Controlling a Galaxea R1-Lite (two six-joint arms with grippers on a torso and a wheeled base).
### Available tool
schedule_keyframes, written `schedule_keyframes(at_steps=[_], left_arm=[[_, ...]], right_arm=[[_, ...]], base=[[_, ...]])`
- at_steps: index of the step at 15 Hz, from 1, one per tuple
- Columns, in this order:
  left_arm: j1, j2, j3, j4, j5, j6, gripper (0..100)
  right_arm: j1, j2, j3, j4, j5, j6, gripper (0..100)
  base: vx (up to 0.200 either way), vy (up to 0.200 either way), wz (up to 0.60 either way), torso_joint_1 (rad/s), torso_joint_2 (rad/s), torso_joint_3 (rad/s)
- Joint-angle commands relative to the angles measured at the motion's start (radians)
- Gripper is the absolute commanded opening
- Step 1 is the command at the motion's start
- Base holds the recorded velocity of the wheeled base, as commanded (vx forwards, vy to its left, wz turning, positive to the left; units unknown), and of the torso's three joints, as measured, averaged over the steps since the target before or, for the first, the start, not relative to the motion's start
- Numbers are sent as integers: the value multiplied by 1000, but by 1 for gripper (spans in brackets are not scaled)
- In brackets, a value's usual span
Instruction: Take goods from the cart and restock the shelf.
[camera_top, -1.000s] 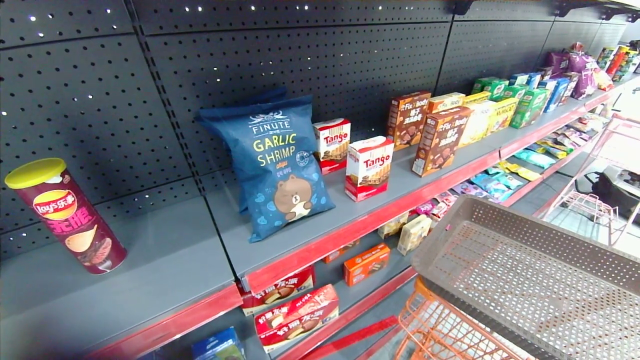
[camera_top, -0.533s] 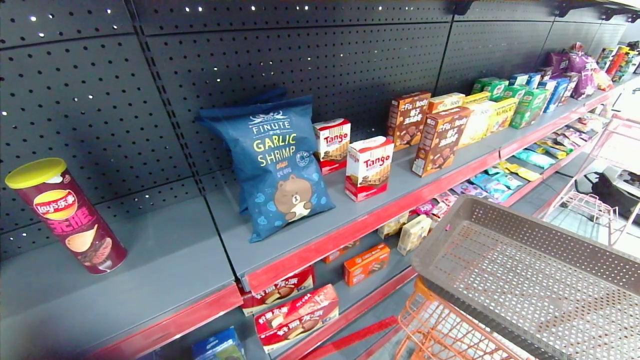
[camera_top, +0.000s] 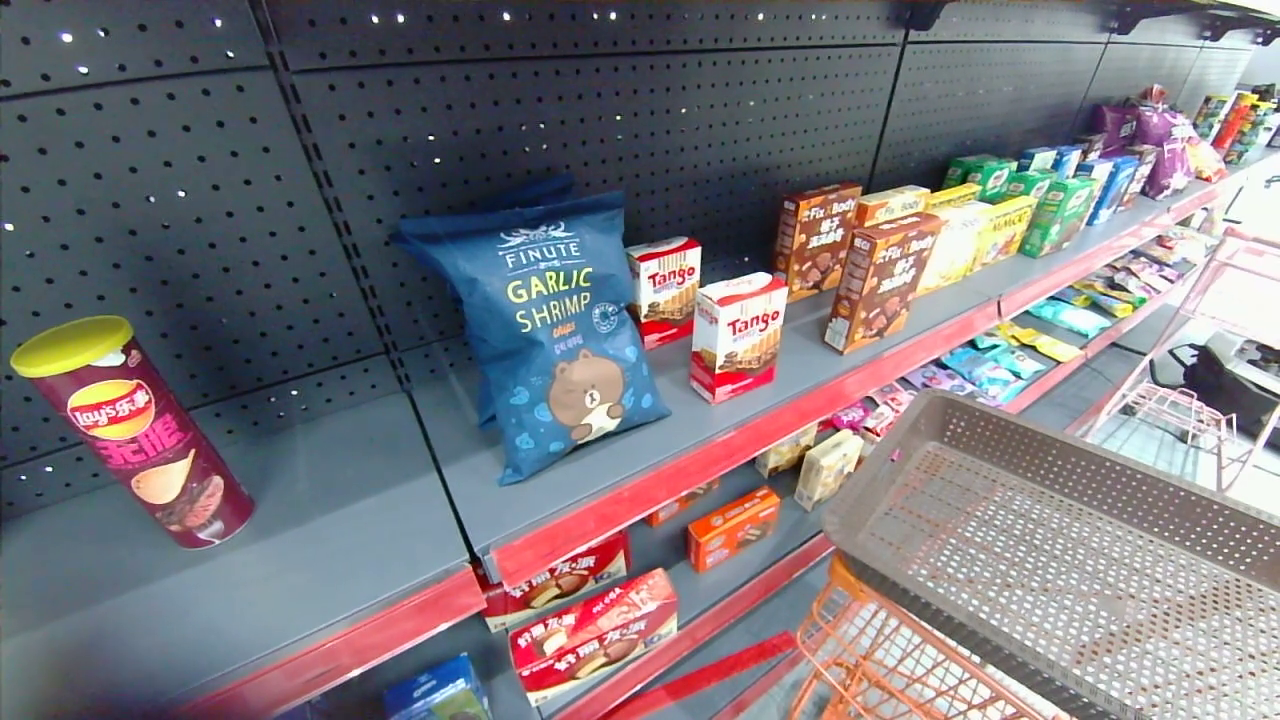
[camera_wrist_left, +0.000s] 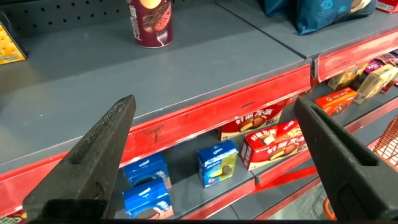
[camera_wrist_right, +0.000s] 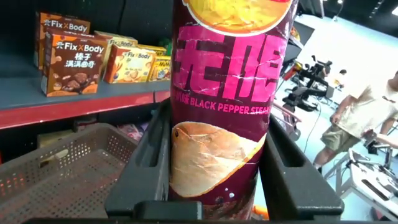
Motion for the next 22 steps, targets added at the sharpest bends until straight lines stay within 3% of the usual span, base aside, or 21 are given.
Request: schedule_keyframes(at_steps=[1,3,11,17,22], left_arm=[[0,1,0,0,-1,1,100],[0,1,0,1,-3,2,100],[0,1,0,0,-1,-1,100],[0,1,0,0,-3,1,100],[0,1,0,1,-3,1,100]], right_arm=[[-1,4,3,6,0,0,0],[0,4,5,10,0,0,0],[0,4,13,12,0,0,0],[2,-9,22,12,1,2,0],[3,-13,28,10,7,0,0]], base=[[0,0,0,0,0,0],[0,0,0,0,0,0],[-200,0,0,2,0,3],[0,0,0,0,0,0],[0,0,600,2,3,5]])
